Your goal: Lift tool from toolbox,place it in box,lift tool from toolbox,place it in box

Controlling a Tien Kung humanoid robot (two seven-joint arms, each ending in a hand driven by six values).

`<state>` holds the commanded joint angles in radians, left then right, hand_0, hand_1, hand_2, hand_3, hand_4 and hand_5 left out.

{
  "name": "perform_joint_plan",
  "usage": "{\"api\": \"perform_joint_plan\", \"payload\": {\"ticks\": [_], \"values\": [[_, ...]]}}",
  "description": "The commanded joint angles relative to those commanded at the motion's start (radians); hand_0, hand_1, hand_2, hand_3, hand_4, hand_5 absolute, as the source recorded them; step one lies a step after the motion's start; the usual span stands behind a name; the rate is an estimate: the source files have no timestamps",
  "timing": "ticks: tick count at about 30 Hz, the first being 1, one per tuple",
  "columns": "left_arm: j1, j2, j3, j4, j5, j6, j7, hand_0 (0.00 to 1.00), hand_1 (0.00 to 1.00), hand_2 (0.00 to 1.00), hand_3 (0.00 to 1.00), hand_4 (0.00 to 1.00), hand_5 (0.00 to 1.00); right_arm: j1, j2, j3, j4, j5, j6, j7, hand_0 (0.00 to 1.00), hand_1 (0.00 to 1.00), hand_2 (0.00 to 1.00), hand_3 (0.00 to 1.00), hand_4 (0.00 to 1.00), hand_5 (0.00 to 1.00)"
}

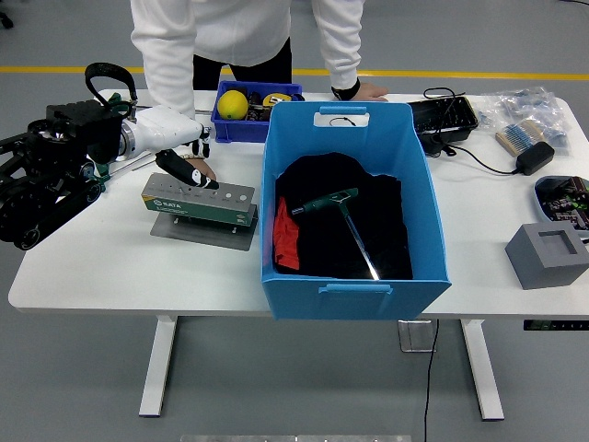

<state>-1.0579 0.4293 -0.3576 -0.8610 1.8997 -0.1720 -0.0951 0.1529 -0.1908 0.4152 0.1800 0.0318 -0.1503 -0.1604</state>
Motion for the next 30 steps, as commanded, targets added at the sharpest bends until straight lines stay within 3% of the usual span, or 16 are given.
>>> {"api": "perform_joint_plan", "payload": {"ticks": [12,30], "values": [[-0.015,-0.018,0.082,0.06,0.016,0.007,-0.009,0.698,0.69,0.673,0.631,0.906,0.855,0.004,-0.001,0.025,0.0,-0.027,0.0,-0.006,0.694,0.687,0.757,0.58,0.812,0.687],[-0.034,-0.024,0.124,0.113,0.057,0.009,-0.007,0.717,0.689,0.665,0.578,0.9,0.88,0.007,-0.003,0.037,0.0,-0.036,-0.002,-0.007,0.693,0.686,0.757,0.579,0.808,0.683]]}}
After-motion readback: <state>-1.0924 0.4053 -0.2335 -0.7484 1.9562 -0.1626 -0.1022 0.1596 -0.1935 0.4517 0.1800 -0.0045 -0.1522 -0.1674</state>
